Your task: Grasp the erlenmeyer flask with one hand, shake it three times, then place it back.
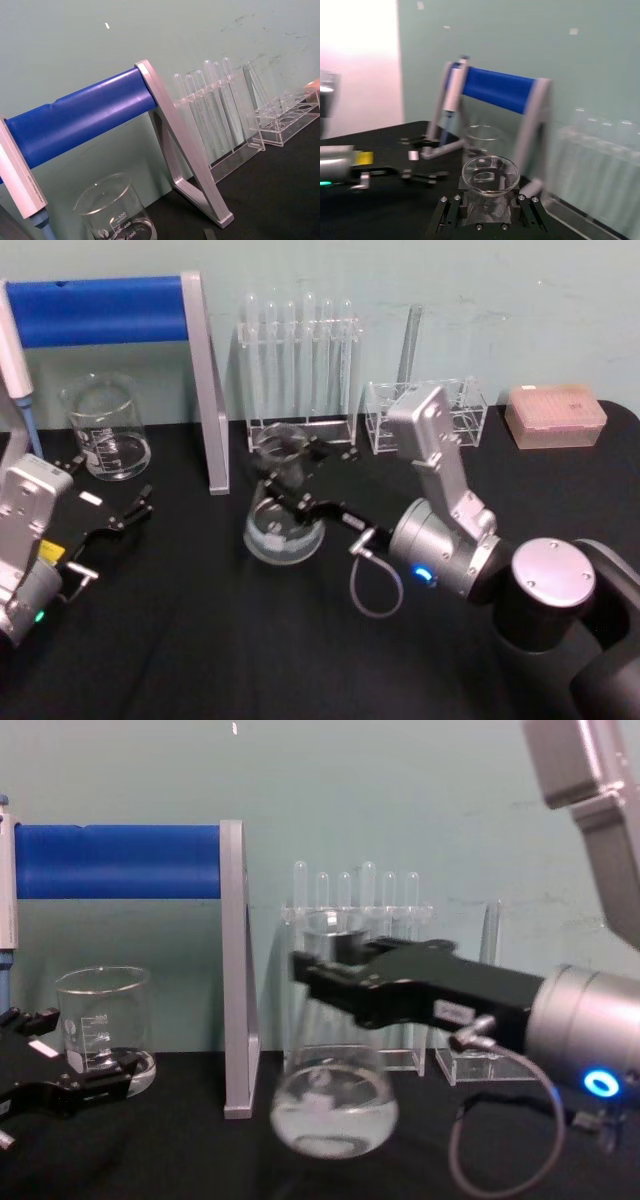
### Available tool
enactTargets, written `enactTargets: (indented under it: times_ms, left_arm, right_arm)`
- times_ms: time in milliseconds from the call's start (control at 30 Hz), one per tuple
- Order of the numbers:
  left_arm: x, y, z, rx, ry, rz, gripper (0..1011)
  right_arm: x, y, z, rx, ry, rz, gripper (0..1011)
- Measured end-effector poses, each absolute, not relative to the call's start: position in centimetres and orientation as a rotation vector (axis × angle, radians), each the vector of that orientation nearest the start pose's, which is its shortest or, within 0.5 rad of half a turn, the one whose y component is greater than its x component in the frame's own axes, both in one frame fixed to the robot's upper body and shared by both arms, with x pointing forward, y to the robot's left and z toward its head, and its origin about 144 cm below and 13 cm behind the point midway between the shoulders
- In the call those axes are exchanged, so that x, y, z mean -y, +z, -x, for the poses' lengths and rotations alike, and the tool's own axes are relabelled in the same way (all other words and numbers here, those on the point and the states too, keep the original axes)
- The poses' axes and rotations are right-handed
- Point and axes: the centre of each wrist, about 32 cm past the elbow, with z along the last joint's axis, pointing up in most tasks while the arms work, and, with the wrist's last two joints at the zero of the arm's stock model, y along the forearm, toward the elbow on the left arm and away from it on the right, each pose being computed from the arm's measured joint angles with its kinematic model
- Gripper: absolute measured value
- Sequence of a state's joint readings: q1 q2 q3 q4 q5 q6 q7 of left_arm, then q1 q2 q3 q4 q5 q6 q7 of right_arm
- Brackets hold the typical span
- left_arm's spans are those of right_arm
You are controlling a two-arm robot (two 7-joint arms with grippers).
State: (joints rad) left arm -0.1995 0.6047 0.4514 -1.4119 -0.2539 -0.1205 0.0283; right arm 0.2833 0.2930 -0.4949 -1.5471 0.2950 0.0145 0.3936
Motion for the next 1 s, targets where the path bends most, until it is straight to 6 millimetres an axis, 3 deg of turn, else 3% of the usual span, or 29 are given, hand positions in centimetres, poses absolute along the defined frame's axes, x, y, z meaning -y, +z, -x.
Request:
enactTargets:
  times_ms: [567, 1000]
  left_arm:
    - [-31.0, 114.0, -48.9, 0.285, 1.248, -0.305, 1001]
    - [-31.0, 114.0, -48.9, 0.285, 1.248, -0.304, 1001]
  right_arm:
    - [21.7, 120.2, -52.4, 0.150, -0.982, 0.009, 449]
    - [24.3, 120.5, -52.7, 0.157, -1.097, 0.009, 449]
